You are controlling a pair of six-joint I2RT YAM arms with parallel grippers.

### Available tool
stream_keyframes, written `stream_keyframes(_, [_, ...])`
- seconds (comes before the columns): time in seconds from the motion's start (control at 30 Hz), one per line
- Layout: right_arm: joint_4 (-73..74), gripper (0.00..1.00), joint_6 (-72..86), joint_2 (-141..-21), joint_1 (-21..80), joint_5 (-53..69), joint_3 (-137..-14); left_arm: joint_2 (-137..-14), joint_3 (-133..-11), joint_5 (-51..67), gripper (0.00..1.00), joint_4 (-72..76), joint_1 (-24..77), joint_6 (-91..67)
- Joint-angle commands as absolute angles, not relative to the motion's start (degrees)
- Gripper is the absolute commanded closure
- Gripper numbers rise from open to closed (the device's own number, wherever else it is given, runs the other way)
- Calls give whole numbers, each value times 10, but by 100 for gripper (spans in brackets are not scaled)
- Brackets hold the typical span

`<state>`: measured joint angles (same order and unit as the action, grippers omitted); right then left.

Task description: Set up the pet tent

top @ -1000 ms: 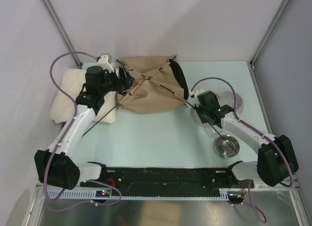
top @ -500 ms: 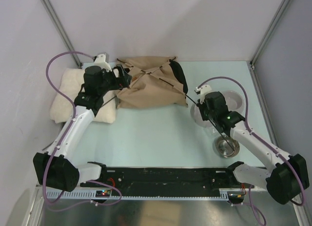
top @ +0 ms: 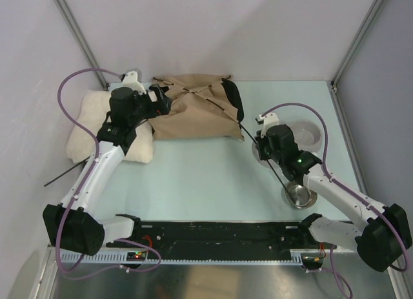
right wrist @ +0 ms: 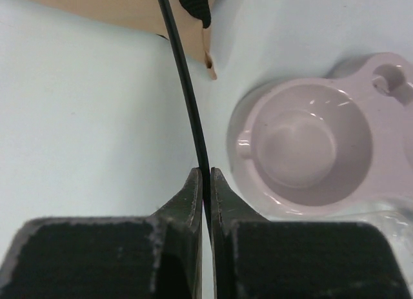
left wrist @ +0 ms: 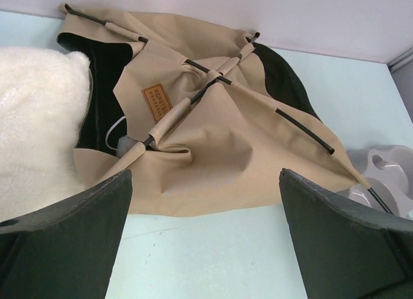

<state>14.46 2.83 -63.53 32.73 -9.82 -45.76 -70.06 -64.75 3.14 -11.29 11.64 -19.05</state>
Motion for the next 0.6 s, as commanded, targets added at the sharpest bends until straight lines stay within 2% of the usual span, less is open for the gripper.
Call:
stream_keyframes(0.0, [50, 100, 119, -629, 350, -134, -460, -678, -657, 45, 0, -95, 120, -201])
stream_keyframes(0.17, [36, 100, 161, -628, 376, -146, -452, -680, -651, 85, 0, -95, 129, -221])
stream_keyframes(0.57, [27, 100, 199, -611, 398, -125, -427, -732, -647, 115, 0, -50, 247, -317])
